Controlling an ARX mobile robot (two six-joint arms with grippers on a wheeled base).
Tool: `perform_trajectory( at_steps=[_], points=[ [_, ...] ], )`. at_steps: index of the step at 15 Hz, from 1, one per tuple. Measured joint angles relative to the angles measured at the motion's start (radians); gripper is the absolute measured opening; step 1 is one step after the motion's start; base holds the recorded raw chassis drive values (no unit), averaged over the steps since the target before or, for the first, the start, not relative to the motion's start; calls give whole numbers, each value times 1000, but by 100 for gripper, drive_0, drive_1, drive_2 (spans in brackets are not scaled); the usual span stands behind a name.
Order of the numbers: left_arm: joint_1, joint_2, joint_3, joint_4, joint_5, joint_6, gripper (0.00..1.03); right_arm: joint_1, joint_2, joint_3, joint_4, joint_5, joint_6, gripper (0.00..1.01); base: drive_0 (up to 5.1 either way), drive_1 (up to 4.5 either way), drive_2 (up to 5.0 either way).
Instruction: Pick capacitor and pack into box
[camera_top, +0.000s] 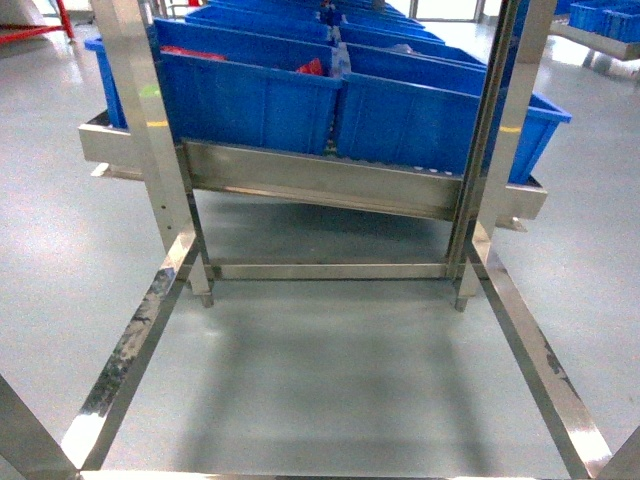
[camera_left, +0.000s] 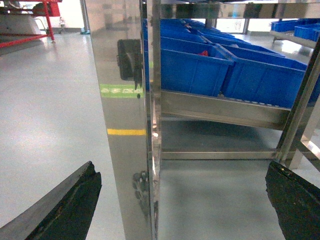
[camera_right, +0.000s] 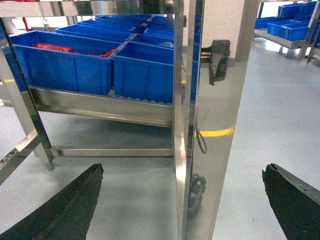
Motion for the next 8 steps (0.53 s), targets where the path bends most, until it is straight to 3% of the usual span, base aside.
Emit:
perform_trajectory(
  at_steps=[8],
  points=[
    [0, 0, 0, 0, 0, 0, 98, 0, 0, 0, 0, 0, 0, 98, 0, 0, 0]
  ],
)
